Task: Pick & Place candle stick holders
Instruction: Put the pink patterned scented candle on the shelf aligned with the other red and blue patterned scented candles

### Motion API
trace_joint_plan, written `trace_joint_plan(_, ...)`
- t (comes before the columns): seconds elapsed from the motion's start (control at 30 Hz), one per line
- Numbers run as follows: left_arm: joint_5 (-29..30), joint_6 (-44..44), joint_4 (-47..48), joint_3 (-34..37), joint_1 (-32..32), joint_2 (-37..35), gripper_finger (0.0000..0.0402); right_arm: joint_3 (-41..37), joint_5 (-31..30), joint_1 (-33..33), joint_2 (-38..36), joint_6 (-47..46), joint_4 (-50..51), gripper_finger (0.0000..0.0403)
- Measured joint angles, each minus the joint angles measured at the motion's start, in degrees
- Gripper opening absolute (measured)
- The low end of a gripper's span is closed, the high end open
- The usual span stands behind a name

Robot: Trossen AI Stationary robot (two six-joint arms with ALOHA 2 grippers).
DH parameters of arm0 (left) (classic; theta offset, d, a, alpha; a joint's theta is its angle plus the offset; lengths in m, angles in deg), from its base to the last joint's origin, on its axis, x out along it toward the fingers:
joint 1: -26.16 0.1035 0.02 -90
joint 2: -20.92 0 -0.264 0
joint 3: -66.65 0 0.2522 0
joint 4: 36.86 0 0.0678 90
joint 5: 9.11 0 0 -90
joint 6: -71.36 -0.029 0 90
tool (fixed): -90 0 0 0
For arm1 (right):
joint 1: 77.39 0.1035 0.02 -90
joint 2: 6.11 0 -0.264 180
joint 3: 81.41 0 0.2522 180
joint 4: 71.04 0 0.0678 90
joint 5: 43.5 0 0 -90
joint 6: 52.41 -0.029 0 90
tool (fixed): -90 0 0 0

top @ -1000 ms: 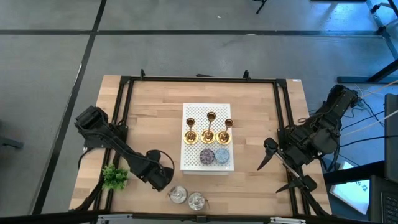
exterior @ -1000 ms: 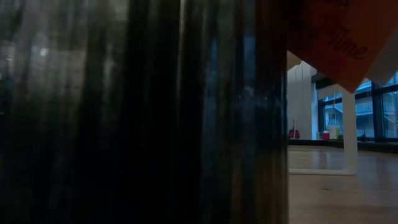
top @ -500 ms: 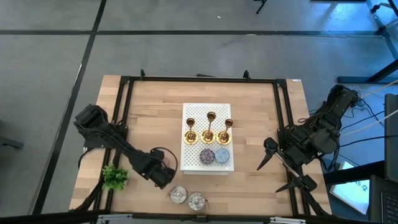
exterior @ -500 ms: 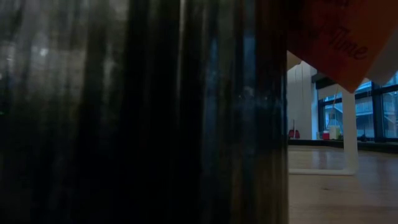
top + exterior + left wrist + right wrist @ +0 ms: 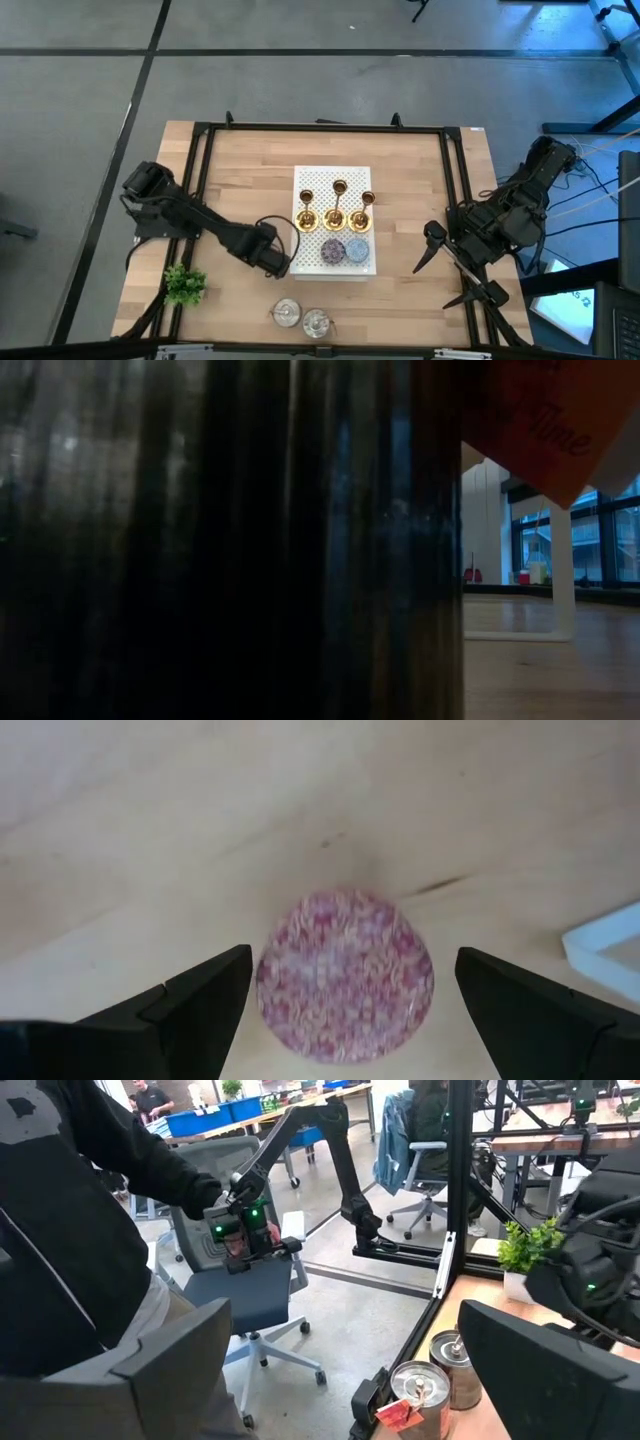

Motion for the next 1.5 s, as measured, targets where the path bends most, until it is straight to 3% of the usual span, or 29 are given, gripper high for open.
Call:
trace_joint_plan(0.2,-1.56,-1.45,0.0,0.0,1.4,0.0,0.0347,0.0,0.0,0.04,0.0,-0.21,0.0,0.039)
trace_joint_plan(0.5,-1.58,0.29,-0.75,0.79,-2.03,0.01,0.0347,0.0,0.02,0.07,0.02,-0.33,0.02,0.039)
trace_joint_plan(0.7,0.8,0.72,-4.24,3.3,-2.83,0.09,0.0347,0.0,0.02,0.07,0.0,0.05,0.02,0.039)
trace_joint_plan(0.87,-0.6,-0.85,-9.44,5.85,-2.82,0.07,0.0347,0.0,0.02,0.07,0.0,0.07,-0.4,0.039)
trace_joint_plan(1.13,0.34,-2.35,-10.03,7.21,-2.84,0.07,0.0346,0.0,0.0,0.07,0.0,-0.14,-0.42,0.039)
trace_joint_plan(1.33,3.48,-4.4,-10.54,7.21,-2.84,0.48,0.0324,0.0,0.0,0.07,0.0,-0.14,-0.42,0.039)
trace_joint_plan(1.5,1.36,-5.77,-11.63,7.19,-3.06,0.77,0.0291,0.0,0.0,0.07,0.0,-0.17,-0.39,0.039)
